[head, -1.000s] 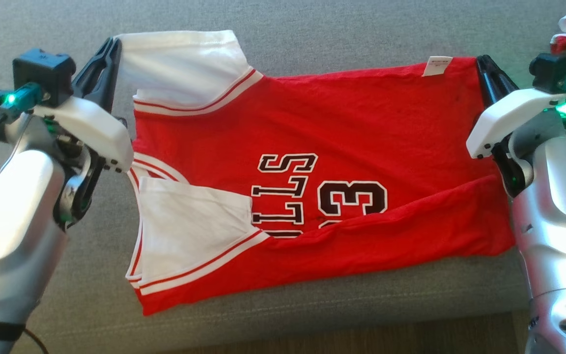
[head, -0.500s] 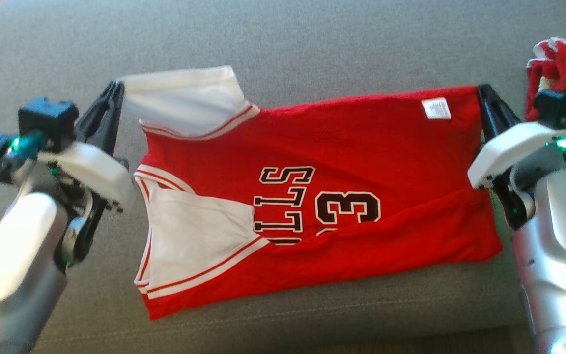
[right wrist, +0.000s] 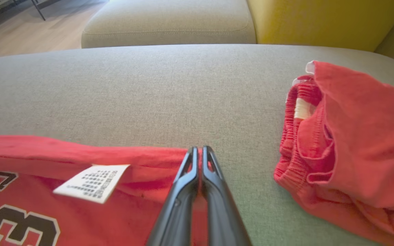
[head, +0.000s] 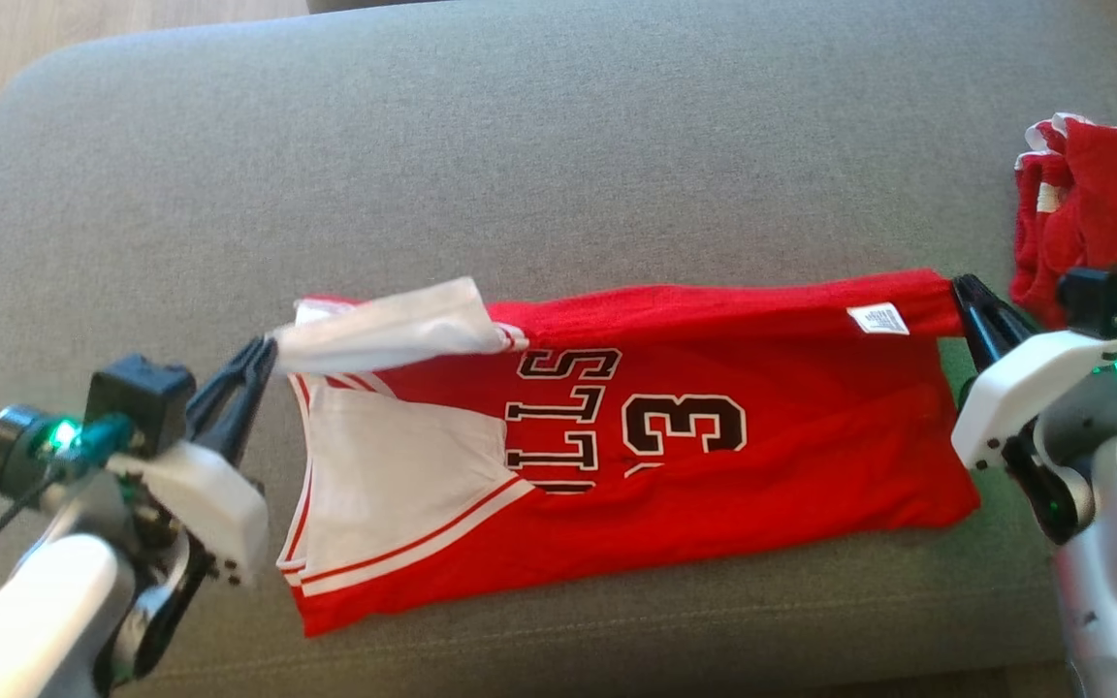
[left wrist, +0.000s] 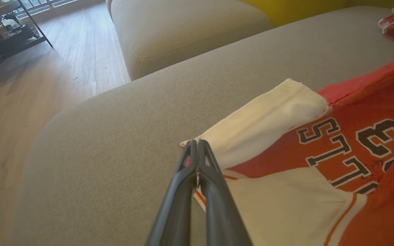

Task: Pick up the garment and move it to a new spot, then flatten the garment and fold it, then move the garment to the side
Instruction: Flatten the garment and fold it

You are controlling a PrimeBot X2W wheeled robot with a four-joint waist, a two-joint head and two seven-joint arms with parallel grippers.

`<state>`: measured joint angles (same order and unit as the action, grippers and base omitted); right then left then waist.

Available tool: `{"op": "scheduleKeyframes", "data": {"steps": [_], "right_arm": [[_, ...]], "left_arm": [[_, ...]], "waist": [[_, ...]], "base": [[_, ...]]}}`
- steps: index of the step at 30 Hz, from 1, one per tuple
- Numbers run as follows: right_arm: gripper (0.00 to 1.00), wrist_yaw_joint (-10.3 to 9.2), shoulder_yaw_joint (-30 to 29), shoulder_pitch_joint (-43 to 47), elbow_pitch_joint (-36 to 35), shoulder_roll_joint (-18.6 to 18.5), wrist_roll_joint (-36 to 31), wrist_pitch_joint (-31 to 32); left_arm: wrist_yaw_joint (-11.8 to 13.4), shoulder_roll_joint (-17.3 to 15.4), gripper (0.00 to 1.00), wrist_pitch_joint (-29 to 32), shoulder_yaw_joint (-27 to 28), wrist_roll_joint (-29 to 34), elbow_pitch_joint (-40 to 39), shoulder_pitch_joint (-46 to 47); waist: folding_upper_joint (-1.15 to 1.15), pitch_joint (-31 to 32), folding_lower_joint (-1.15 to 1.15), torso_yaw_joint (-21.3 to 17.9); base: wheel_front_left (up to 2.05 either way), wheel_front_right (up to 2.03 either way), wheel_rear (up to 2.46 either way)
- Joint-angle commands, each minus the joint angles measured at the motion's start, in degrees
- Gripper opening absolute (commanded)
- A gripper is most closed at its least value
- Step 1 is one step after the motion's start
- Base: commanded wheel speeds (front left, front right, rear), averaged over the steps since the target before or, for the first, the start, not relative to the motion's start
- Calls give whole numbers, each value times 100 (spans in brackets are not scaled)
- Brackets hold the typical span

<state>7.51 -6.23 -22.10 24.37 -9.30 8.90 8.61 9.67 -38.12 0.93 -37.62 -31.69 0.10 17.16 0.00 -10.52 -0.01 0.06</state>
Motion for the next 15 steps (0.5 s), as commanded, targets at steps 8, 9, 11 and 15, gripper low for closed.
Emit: {"op": "scheduleKeyframes", "data": {"steps": [8, 9, 11, 15], "right_arm": [[0, -2, 91, 386, -688, -248, 162, 504], [0, -2, 124, 439, -735, -270, 178, 585], [0, -2, 149, 488, -784, -294, 200, 665], [0, -2, 210, 688, -1005, -388, 305, 999]], "left_arm": [[229, -615, 0, 341, 153, 46, -869, -278], [234, -652, 0, 383, 122, 55, -927, -328], [238, -689, 0, 423, 93, 62, -978, -378], [279, -825, 0, 562, 15, 47, -1141, -589]], "waist": [[0, -13, 1, 70], [0, -7, 1, 71], [0, 2, 1, 72], [0, 55, 1, 72]], "base": [[0, 0, 0], [0, 0, 0], [0, 0, 0], [0, 0, 0]]}}
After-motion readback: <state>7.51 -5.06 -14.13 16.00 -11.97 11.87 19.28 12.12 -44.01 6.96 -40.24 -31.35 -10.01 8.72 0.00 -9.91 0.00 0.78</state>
